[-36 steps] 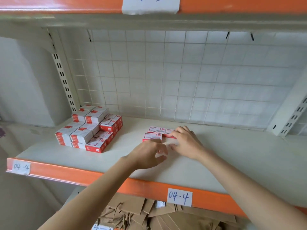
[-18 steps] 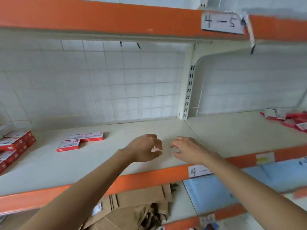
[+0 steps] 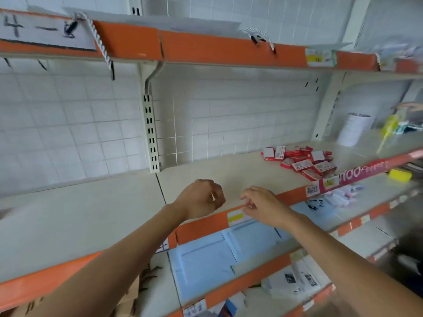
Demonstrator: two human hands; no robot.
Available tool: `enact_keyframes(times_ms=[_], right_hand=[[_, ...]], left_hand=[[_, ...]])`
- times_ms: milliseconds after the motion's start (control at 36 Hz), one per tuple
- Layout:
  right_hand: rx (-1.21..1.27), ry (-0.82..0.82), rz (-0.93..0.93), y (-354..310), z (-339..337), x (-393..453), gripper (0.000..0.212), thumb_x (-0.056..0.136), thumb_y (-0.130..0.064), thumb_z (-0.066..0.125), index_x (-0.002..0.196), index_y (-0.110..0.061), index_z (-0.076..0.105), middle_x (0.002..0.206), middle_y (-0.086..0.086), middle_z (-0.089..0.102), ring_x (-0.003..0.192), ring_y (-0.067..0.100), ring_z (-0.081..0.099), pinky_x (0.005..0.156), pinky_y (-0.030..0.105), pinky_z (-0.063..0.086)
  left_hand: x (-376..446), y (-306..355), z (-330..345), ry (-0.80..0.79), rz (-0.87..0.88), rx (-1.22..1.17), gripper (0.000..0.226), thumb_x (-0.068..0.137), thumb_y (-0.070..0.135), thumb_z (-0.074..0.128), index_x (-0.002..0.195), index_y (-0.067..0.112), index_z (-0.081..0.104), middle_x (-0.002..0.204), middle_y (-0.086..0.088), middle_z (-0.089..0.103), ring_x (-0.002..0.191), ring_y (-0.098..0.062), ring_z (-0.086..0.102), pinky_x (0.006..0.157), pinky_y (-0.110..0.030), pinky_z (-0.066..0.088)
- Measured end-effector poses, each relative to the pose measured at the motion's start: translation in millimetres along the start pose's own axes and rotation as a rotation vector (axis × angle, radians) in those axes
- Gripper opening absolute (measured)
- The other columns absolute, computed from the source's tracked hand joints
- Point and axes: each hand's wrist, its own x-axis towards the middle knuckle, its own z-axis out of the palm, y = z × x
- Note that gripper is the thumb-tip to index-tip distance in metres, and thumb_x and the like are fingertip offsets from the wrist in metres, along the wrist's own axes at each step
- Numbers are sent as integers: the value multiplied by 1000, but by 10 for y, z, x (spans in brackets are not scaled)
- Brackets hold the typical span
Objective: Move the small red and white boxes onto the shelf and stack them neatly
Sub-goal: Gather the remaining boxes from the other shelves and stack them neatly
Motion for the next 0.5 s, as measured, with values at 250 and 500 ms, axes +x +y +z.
enact_keyframes(times_ms=[250, 500], right_hand=[[-14, 54, 51, 877, -146, 225, 29, 92, -21, 54, 118, -10, 59, 115, 2, 57, 102, 15, 56, 94, 34, 45], [-166, 27, 180, 2097, -603, 731, 31, 91, -22, 55, 121, -14, 58, 122, 1, 53, 113, 17, 50, 94, 28, 39]], left_hand=[[1099, 266, 434, -90, 61, -13, 13, 86, 19, 57, 84, 22, 69, 83, 9, 58, 81, -15, 64, 80, -29, 51], [2283, 436, 846, -126, 109, -80, 14, 88, 21, 56, 87, 19, 70, 92, 4, 68, 83, -15, 63, 82, -27, 49]])
